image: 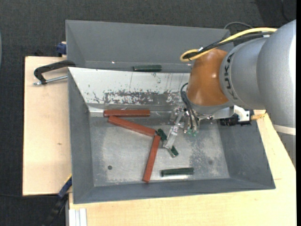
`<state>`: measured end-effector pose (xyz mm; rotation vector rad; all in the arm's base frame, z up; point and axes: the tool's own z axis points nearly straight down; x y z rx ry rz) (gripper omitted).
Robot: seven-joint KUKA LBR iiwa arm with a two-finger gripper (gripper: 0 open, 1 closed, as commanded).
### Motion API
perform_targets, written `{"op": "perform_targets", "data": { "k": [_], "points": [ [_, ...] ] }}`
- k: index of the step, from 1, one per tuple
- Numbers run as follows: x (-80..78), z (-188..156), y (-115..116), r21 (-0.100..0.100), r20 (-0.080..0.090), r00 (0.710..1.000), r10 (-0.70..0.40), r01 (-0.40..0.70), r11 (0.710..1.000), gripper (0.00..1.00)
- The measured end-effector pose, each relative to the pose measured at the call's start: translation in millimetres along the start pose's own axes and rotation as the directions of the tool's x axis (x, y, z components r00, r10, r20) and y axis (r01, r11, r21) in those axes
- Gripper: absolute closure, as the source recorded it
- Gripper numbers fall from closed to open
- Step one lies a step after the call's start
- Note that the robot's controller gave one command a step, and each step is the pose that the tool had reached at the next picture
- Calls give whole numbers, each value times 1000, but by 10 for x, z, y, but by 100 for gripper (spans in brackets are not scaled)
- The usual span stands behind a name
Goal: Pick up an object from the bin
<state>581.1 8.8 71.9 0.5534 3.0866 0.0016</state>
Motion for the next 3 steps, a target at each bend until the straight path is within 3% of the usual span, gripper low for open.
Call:
{"op": "perform_targets", "data": {
  "k": [1,2,3],
  "points": [
    [1,1,-1,0,0,1000,0,0,1000,0],
    [372,-17,268,1,-2,1000,25,-25,1000,0],
    [478,-1,452,-1,-5,1000,-9,9,1000,0]
  ]
}}
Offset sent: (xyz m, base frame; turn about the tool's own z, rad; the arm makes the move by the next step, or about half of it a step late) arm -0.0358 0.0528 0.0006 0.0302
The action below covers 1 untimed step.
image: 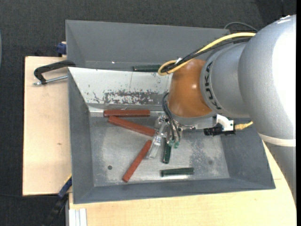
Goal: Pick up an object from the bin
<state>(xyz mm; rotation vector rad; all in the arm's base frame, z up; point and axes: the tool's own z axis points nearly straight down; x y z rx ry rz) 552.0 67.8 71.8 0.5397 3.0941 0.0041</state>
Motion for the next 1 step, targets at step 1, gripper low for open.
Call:
{"op": "perform_targets", "data": {
  "k": [1],
  "points": [
    [144,0,160,1,2,1000,27,-27,1000,0]
  ]
}}
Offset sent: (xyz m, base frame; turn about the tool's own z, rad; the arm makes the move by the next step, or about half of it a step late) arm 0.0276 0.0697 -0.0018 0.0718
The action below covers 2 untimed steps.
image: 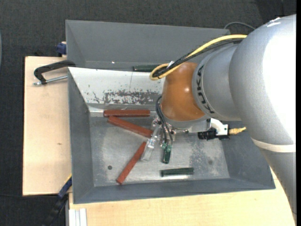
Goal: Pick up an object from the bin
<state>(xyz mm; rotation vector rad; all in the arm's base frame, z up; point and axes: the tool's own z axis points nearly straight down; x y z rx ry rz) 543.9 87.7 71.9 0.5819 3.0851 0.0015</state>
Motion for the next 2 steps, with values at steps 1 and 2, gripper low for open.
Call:
{"op": "perform_targets", "data": {
  "k": [1,2],
  "points": [
    [-158,7,604,-2,1,999,42,-42,999,0],
    [-482,14,363,1,-2,998,61,-61,998,100]
  ]
}}
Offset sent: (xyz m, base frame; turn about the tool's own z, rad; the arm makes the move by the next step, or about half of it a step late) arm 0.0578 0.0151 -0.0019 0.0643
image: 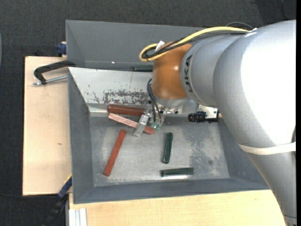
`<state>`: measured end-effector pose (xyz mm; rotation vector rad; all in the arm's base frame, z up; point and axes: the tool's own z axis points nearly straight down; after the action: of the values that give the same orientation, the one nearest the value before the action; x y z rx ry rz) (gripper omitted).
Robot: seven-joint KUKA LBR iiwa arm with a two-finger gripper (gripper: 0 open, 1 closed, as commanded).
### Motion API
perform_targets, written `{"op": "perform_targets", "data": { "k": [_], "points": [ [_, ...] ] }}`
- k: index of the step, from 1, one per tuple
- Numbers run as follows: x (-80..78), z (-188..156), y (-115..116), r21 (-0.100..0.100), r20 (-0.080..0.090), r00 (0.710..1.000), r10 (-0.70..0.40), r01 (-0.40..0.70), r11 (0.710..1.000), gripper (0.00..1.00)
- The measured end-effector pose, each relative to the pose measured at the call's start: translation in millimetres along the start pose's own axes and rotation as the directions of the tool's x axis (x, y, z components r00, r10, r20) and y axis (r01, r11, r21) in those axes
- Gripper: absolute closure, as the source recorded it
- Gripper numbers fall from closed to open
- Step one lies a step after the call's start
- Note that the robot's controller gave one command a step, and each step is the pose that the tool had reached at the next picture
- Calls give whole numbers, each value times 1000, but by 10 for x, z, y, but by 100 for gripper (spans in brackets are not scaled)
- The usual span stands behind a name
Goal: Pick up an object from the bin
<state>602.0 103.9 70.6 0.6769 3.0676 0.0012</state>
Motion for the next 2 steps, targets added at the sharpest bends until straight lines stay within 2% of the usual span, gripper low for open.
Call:
{"op": "perform_targets", "data": {
  "k": [1,2],
  "points": [
    [1,0,0,0,0,1000,0,0,1000,100],
    [86,-516,-126,3,-3,999,-40,40,999,100]
  ]
}}
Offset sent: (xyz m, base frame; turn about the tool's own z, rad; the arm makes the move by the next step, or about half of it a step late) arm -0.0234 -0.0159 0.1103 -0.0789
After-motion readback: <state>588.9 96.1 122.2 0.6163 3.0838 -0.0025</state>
